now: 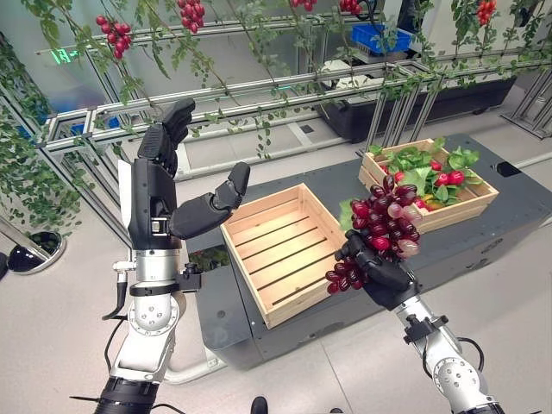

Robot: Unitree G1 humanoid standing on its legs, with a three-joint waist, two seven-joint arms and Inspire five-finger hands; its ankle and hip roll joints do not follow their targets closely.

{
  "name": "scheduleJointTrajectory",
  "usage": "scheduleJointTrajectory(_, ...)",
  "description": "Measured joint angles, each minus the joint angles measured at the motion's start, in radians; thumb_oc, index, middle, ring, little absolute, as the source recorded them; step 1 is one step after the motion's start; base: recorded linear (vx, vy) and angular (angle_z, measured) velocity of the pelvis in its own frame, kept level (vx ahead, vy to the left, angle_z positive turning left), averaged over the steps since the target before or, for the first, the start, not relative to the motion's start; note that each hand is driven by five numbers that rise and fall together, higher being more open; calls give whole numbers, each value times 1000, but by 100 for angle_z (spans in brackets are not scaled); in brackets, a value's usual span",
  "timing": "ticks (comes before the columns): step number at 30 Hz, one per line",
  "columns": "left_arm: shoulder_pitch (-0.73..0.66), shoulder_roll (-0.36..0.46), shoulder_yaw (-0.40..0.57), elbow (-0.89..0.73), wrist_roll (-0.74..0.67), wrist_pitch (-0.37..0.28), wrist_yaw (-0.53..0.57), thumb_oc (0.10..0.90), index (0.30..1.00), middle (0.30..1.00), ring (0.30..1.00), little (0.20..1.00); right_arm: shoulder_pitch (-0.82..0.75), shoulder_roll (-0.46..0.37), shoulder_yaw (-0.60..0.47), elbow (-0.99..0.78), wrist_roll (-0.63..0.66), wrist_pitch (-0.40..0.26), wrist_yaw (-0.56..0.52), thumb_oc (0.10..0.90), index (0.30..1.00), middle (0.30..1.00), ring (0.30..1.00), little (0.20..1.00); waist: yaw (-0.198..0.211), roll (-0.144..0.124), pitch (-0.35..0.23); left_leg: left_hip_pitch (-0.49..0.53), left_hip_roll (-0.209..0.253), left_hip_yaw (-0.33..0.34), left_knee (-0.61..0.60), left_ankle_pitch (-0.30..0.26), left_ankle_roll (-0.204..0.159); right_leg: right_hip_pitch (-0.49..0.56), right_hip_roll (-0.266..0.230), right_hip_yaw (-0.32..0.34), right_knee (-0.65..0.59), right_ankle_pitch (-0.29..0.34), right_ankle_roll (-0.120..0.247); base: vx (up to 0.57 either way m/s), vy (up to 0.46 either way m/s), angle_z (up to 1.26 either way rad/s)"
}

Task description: Pick up the fruits from the basket on one side to the basket on the other side

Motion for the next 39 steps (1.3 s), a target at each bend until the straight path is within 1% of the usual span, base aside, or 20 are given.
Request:
scheduleJointTrajectory(3,0,-1,-16,19,-10,0,-5,800,900,900,900,900,-1,-4,1,1,-49,-7,0,400,300,300,300,300,6,-1,1,20,-6,-58,0,-17,-6,1,1,37,0,1,1,-8,211,-45)
scheduleJointTrajectory(5,1,-10,-30,19,-27,0,-9,800,900,900,900,900,-3,-12,2,1,-66,-21,0,400,300,300,300,300,16,-3,2,38,-21,-136,0,-35,0,-8,-10,96,2,11,14,-32,287,-72)
scheduleJointTrajectory(8,0,-41,-30,20,-48,0,-13,800,900,900,900,900,-21,-12,17,0,-66,-25,0,400,300,300,300,300,25,-11,10,56,-53,-170,16,-61,21,-11,-39,163,3,22,37,-68,334,-85)
scheduleJointTrajectory(9,0,-43,-31,23,-61,1,-25,800,900,900,900,900,-39,-9,22,0,-67,-25,0,400,300,300,300,300,27,-7,18,73,-61,-167,10,-72,15,-14,-49,158,3,31,49,-73,310,-75)
scheduleJointTrajectory(11,-4,-45,-41,27,-88,3,-48,800,900,900,900,900,-46,13,22,-2,-68,-39,-10,400,300,300,300,300,15,-16,25,89,-91,-135,13,-78,34,-19,-78,160,5,43,67,-129,448,-60)
scheduleJointTrajectory(17,-32,-45,-84,69,-164,4,-109,800,900,900,900,900,-73,40,18,-19,-68,-86,-17,400,300,300,300,300,13,-28,89,90,-169,-73,70,-105,94,-85,-132,183,81,58,92,-136,310,-65)
scheduleJointTrajectory(20,-41,-44,-93,86,-195,24,-142,800,900,900,900,900,-80,42,17,-39,-63,-87,-17,400,300,300,300,300,1,-46,105,84,-199,-40,80,-109,107,-113,-153,187,77,81,101,-162,116,-66)
scheduleJointTrajectory(22,-48,-41,-99,99,-211,39,-165,800,900,900,900,900,-106,43,20,-41,-36,-87,-13,400,300,300,300,300,16,-56,119,71,-197,22,98,-115,120,-151,-147,128,83,137,103,-167,63,-92)
scheduleJointTrajectory(24,-58,-41,-103,115,-228,45,-177,800,900,900,900,900,-139,46,22,-42,-8,-88,-11,400,300,300,300,300,21,-57,141,62,-194,50,119,-128,132,-175,-137,83,89,179,83,-153,30,-84)
scheduleJointTrajectory(25,-59,-42,-106,118,-229,47,-182,800,900,900,900,900,-154,46,22,-42,16,-90,-5,400,300,300,300,300,20,-50,148,41,-184,74,130,-135,139,-190,-123,50,74,223,85,-182,-20,-69)
scheduleJointTrajectory(26,-58,-49,-108,122,-229,48,-190,800,900,900,900,900,-158,44,22,-42,17,-100,-4,400,300,300,300,300,20,-31,156,40,-164,91,125,-131,139,-205,-108,33,115,207,73,-180,-56,-66)
scheduleJointTrajectory(27,-57,-62,-111,118,-228,52,-194,800,900,900,900,900,-161,32,24,-42,17,-109,-4,400,300,300,300,300,26,5,158,46,-120,125,116,-111,125,-245,-73,-24,258,132,0,-157,-91,-45)
scheduleJointTrajectory(29,-62,-59,-109,94,-228,58,-186,800,900,900,900,900,-176,18,30,-48,17,-109,-3,400,300,300,300,300,47,34,166,42,-57,180,101,-92,102,-290,-44,-97,478,16,-35,-111,-145,-47)
scheduleJointTrajectory(30,-62,-55,-108,75,-228,59,-184,800,900,900,900,900,-176,14,32,-53,17,-108,2,400,300,300,300,300,65,27,164,45,-30,225,97,-85,85,-269,-50,-133,532,-55,-43,-92,-197,-41)
scheduleJointTrajectory(32,-58,-53,-100,56,-227,59,-172,800,900,900,900,900,-177,20,49,-53,26,-108,38,400,300,300,300,300,98,21,160,50,17,317,92,-71,59,-212,-103,-242,569,-133,-53,-66,-281,-50)
scheduleJointTrajectory(33,-58,-48,-95,55,-227,59,-162,800,900,900,900,900,-180,35,66,-54,29,-104,58,400,300,300,300,300,130,4,151,52,28,346,94,-68,37,-188,-140,-286,534,-167,-65,-55,-305,-79)
scheduleJointTrajectory(34,-56,-37,-87,56,-228,60,-156,800,900,900,900,900,-188,52,87,-54,31,-100,66,400,300,300,300,300,152,-17,143,51,24,356,100,-69,28,-168,-154,-292,465,-179,-58,-64,-317,-105)
scheduleJointTrajectory(35,-55,-35,-78,61,-228,67,-146,800,900,900,900,900,-206,67,119,-54,32,-88,70,400,300,300,300,300,170,-23,140,44,23,241,101,-72,34,-120,-99,-237,347,-158,-2,-77,-280,-82)
scheduleJointTrajectory(37,-56,-39,-90,62,-227,75,-145,800,900,900,900,900,-205,69,137,-67,34,-83,72,400,300,300,300,300,165,-17,132,46,27,173,112,-72,34,-83,-43,-196,237,-96,-30,-89,-360,-66)
scheduleJointTrajectory(39,-60,-50,-98,62,-226,78,-148,800,900,900,900,900,-206,72,125,-82,34,-83,72,400,300,300,300,300,153,-13,128,49,52,174,112,-72,30,-78,-8,-177,184,-72,-48,-75,-305,-57)
